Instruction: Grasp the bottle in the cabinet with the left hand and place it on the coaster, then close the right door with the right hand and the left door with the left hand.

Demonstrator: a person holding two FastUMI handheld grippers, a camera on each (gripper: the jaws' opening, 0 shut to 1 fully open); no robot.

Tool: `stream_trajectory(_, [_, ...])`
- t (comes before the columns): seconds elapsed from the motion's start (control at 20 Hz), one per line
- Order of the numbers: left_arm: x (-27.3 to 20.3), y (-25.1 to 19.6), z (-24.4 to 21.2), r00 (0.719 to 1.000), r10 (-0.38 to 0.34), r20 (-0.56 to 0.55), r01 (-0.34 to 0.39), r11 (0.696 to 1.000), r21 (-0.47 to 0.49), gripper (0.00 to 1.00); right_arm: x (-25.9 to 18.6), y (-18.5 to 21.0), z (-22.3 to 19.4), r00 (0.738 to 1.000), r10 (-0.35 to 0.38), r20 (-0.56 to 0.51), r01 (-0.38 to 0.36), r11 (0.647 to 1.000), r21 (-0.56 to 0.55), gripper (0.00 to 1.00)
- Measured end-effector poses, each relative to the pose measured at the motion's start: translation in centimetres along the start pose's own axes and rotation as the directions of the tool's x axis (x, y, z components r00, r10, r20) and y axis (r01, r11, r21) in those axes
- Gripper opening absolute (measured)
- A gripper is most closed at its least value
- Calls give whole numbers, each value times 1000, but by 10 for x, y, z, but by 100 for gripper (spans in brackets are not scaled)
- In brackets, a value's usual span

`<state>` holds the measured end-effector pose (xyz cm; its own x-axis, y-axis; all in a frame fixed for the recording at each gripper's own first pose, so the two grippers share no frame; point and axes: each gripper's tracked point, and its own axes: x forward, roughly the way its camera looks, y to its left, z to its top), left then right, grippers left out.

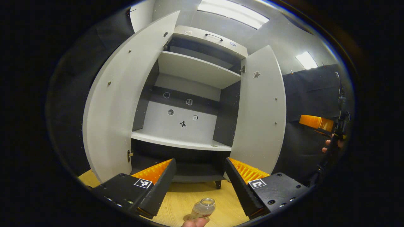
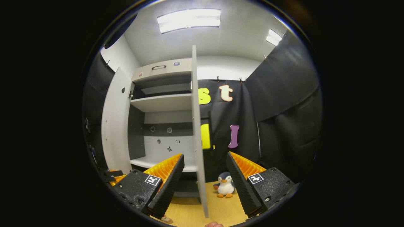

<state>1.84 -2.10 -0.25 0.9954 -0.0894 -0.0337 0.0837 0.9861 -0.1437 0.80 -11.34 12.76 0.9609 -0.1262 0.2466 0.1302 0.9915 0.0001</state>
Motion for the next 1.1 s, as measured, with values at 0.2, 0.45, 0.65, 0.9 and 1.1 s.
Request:
stream_trajectory(0.2, [-2,4,3,1000,17,2,-17,1000,26,95,22,-31,21,998,-46,32,48,998,-49,82])
stream_trajectory(0.45, [-6,4,4,1000,26,2,-26,999,23,95,54,-69,20,992,-124,-2,124,989,-80,82])
stream_trajectory(0.65, [-8,6,3,999,37,0,-37,998,51,95,79,-72,20,994,-109,-15,108,993,-48,82])
stream_trajectory(0.9, [-9,1,-5,1000,23,-11,-23,997,69,95,101,-58,14,997,-72,-34,70,996,-57,82])
stream_trajectory(1.1, [-9,0,-14,999,22,-32,-20,999,49,99,102,-56,15,997,-76,-13,75,994,-80,81])
